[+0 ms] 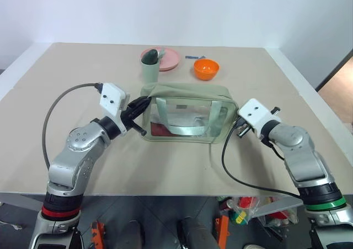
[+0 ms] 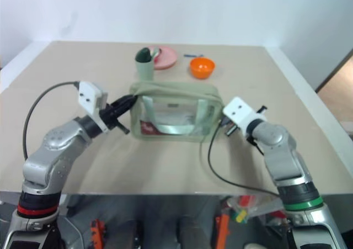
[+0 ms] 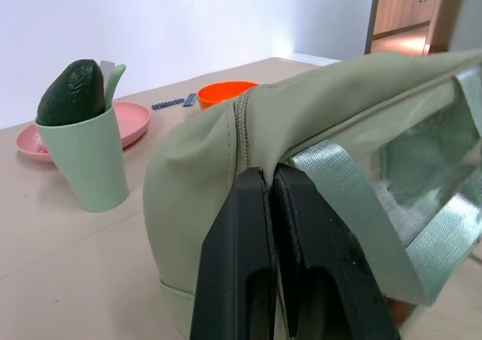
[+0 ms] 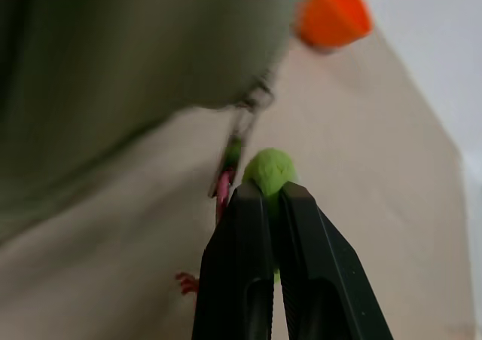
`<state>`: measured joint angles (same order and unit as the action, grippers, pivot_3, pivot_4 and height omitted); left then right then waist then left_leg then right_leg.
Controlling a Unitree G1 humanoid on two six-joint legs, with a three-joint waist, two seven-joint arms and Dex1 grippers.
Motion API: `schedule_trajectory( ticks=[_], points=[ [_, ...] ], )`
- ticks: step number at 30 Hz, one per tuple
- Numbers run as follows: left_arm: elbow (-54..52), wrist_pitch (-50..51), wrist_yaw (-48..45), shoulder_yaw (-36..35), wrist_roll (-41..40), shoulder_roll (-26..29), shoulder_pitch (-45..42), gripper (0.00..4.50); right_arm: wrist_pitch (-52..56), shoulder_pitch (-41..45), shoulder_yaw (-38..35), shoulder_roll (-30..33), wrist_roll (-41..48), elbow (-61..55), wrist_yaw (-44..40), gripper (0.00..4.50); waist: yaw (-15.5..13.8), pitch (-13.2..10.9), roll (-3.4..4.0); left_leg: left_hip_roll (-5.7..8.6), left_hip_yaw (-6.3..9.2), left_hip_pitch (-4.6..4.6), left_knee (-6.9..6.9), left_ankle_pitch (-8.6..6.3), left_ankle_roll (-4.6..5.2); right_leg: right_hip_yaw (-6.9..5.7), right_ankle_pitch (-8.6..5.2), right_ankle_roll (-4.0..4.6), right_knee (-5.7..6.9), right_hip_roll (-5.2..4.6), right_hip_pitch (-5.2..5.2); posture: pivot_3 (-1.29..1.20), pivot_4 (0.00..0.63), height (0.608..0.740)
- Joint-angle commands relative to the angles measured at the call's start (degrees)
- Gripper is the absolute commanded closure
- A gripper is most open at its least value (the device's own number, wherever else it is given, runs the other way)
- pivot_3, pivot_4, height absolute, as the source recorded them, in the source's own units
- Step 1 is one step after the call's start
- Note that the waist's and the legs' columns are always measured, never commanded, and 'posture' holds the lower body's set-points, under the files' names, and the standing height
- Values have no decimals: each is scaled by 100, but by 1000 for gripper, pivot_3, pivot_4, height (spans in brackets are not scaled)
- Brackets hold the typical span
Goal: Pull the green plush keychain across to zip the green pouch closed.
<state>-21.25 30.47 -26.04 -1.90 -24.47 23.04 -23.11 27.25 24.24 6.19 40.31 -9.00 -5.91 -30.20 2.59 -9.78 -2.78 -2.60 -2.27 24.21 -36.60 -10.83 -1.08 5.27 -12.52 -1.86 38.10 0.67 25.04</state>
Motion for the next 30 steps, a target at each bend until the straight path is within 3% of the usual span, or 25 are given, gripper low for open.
schedule_trajectory(
  ticks=[1,5,7,8,13,20,21,30],
  points=[
    [-124,-25,13,23,60,9,-87,4500,53,-210,262,-95,-191,28,-39,4419,1,0,-1,0,0,0,-1,0,0,-1,0,0,0,0,-1,0,150,740],
    [-107,110,-114,43,-12,77,-90,4500,-186,-218,156,-292,-111,218,94,4419,2,2,-3,1,-1,-3,-3,0,0,1,0,0,-1,0,-4,0,150,740],
    [-133,316,-256,-62,-274,117,-27,4500,-164,-56,-326,-518,338,243,110,4419,4,2,-4,1,-1,-8,-4,1,1,1,2,3,-1,0,-7,0,150,740],
    [-141,422,-293,-155,-418,128,-13,4163,-92,6,-606,-627,623,203,80,4473,5,2,-4,0,0,-12,-4,2,2,0,3,4,0,1,-10,0,150,740],
    [-181,710,-593,-355,-770,428,-50,2550,74,255,-1570,-623,1779,12,-428,2891,10,1,-2,1,0,-5,-3,5,7,1,6,4,-1,2,-5,0,150,740],
    [-102,937,-997,-674,-1172,939,-199,106,488,200,-2471,-6,3246,-462,-1501,403,9,0,-2,-1,6,0,15,3,8,-9,0,-6,-3,3,1,0,150,740],
    [-98,997,-1086,-742,-1269,1031,-243,0,594,113,-2628,80,3521,-561,-1675,58,8,0,-2,-3,9,1,17,2,8,-14,-1,-7,-3,3,2,0,150,740],
    [-588,1507,-1325,-1482,-2082,1684,381,0,1604,-999,-3399,594,5120,-1865,-2113,22,18,-1,0,-7,22,2,22,1,8,-33,-8,3,-2,4,1,0,150,740]
  ],
)
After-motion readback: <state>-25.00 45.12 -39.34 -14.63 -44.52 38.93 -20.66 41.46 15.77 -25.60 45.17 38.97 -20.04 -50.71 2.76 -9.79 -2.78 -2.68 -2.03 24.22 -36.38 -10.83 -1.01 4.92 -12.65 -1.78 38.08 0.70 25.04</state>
